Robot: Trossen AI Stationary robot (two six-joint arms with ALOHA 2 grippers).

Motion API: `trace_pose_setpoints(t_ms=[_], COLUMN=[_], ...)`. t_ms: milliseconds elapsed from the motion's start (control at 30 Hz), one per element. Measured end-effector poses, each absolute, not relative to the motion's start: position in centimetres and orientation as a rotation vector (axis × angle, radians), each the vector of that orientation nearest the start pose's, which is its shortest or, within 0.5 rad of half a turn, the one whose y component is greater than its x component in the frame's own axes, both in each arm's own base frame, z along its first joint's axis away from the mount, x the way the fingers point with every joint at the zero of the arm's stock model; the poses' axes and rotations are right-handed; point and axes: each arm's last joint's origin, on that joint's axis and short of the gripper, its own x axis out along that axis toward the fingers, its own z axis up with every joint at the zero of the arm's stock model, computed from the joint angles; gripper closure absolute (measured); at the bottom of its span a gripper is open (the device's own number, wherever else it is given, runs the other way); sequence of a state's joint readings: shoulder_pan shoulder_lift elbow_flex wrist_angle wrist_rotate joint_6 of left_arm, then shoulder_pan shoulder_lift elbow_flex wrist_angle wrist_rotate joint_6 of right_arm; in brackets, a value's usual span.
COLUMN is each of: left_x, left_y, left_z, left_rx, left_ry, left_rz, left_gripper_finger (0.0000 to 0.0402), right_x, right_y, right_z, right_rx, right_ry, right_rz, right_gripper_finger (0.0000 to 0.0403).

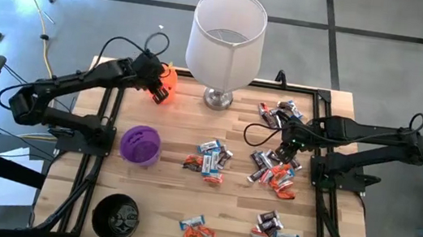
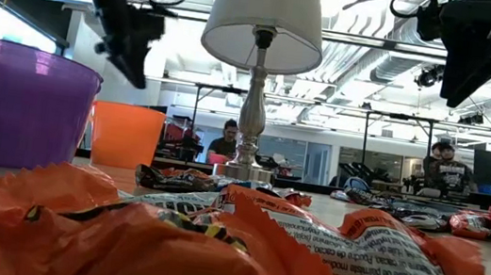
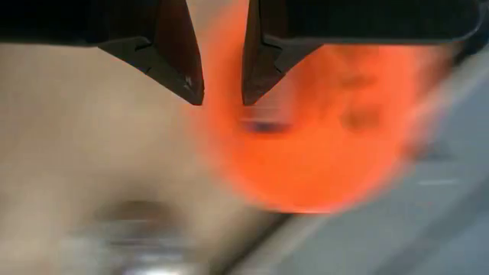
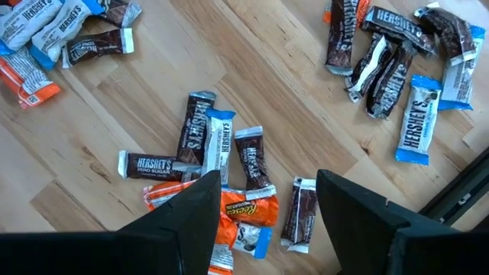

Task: Sort candy
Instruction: Put the white chocolate into the orange bucket

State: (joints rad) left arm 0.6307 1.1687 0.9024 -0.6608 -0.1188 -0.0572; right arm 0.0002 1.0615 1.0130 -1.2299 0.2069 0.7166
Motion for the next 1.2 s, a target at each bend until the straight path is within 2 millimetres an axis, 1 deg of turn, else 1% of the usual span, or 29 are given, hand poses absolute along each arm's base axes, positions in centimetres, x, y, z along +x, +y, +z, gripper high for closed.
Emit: trace_pose_setpoints(t_ms=[100, 233, 367, 500, 600, 667, 800, 900, 1000, 1200], left_x=[19.6, 21.6, 23.6, 25.7, 27.1, 28.2, 29.9, 30.9, 31.6, 32.2], left_y=[11.9, 8.8, 5.3, 2.4, 0.9, 0.2, -0.8, -0.6, 0.0, 1.1], left_z=[26.5, 26.6, 25.9, 24.1, 22.3, 21.0, 18.6, 17.4, 16.8, 16.6], left_rx=[-0.357, -0.369, -0.345, -0.283, -0.237, -0.188, -0.075, -0.048, -0.025, -0.014], left_ry=[0.839, 0.815, 0.834, 0.869, 0.909, 0.928, 0.953, 0.944, 0.918, 0.881], left_rz=[0.522, 0.416, 0.353, 0.385, 0.395, 0.366, 0.309, 0.309, 0.316, 0.329], left_gripper_finger=[0.0321, 0.0321, 0.0321, 0.0321, 0.0321, 0.0321, 0.0321, 0.0321, 0.0321, 0.0321], right_x=[16.7, 16.7, 16.7, 16.7, 16.7, 16.7, 16.5, 16.4, 16.3, 16.2], right_y=[-0.6, -0.6, -0.6, -0.6, -0.5, -0.5, -0.5, -0.5, -0.5, -0.5], right_z=[29.0, 29.0, 29.0, 29.0, 29.0, 29.0, 29.0, 28.9, 28.9, 28.9], right_rx=[0.489, 0.49, 0.495, 0.498, 0.499, 0.501, 0.502, 0.499, 0.495, 0.481], right_ry=[1.146, 1.146, 1.144, 1.147, 1.147, 1.149, 1.162, 1.175, 1.19, 1.201], right_rz=[-0.613, -0.613, -0.617, -0.613, -0.612, -0.61, -0.609, -0.612, -0.617, -0.61], right_gripper_finger=[0.0192, 0.0192, 0.0192, 0.0192, 0.0192, 0.0192, 0.0192, 0.0192, 0.0192, 0.0192])
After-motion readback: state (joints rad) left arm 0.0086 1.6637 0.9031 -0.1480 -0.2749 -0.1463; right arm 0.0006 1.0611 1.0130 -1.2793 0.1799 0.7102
